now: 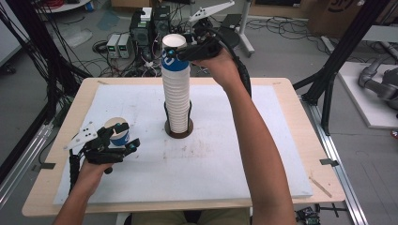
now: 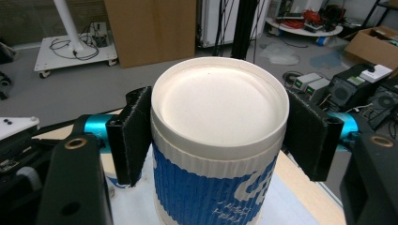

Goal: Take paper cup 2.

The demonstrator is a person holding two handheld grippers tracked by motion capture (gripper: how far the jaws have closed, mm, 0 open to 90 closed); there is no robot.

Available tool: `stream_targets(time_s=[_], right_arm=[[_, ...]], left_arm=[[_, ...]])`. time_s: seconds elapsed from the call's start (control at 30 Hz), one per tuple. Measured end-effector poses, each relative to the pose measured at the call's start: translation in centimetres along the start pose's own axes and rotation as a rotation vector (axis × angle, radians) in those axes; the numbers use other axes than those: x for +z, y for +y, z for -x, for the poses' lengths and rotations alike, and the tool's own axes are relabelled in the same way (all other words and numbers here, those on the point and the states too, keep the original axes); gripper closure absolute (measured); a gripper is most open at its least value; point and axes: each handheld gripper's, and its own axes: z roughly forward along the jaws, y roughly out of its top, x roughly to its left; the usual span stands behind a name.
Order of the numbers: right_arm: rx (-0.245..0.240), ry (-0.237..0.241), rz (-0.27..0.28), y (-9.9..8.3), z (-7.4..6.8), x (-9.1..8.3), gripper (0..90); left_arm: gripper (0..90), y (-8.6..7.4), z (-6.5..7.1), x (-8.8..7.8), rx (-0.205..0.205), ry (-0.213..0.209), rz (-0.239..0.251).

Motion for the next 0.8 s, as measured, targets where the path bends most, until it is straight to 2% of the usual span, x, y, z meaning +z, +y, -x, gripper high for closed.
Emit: stream_targets(time_s=[0.1,0.43,0.8], right_arm=[[0.009,-0.001,0.028,0.2,0.0,-0.2,30.8],[0.017,-0.021,0.108,2.4,-0.2,-2.6,31.0],[0.035,-0.048,0.201,3.6,-0.3,-5.4,31.0]], left_arm=[[16.5,0.0,0.0,0.0,0.0,-0.001,0.0],[16.5,0.1,0.1,0.0,0.004,-0.004,-0.002],[16.5,0.0,0.1,0.1,0.003,-0.011,-0.003]])
